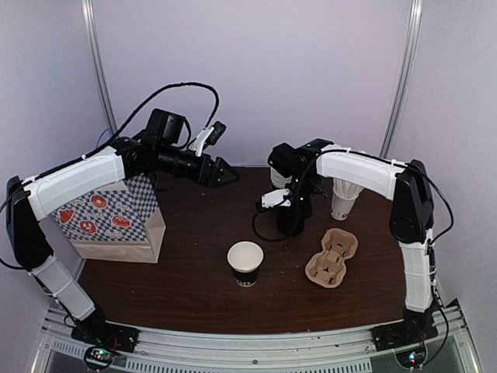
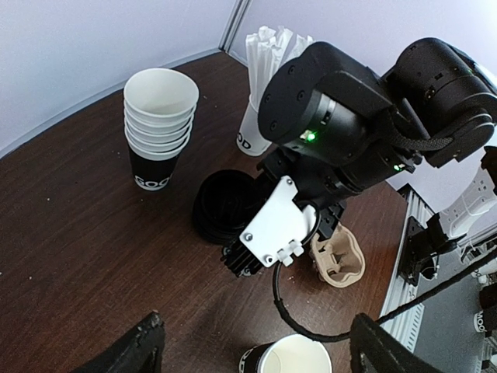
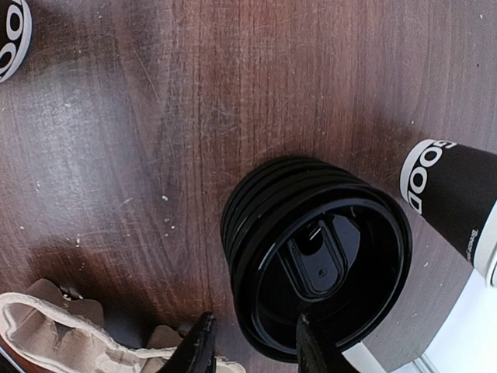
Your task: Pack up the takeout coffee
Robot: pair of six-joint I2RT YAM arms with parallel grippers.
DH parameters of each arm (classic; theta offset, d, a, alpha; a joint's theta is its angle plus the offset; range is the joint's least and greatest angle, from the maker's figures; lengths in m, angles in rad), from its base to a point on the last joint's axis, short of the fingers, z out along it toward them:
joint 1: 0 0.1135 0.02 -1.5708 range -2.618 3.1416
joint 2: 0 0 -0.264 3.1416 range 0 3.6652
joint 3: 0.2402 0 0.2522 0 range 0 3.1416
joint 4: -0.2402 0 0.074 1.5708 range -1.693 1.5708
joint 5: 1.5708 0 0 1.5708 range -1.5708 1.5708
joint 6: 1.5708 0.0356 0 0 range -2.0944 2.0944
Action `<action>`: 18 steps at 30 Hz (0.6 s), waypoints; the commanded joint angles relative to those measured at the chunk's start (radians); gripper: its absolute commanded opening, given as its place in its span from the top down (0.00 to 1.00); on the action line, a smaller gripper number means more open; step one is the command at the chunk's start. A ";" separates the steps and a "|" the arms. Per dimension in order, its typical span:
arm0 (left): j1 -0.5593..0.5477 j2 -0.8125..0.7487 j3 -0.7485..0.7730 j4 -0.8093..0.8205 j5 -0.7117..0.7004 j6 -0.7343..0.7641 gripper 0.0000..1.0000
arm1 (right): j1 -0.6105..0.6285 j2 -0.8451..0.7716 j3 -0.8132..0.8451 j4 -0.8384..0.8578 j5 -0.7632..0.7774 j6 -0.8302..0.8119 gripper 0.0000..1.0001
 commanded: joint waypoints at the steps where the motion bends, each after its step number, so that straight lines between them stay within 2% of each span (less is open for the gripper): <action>1: -0.007 -0.029 -0.004 0.022 0.017 0.012 0.17 | 0.001 0.025 0.044 -0.042 -0.012 -0.001 0.66; 18: -0.014 -0.028 -0.002 0.013 0.010 0.014 0.17 | 0.001 0.077 0.089 -0.092 -0.014 0.014 0.72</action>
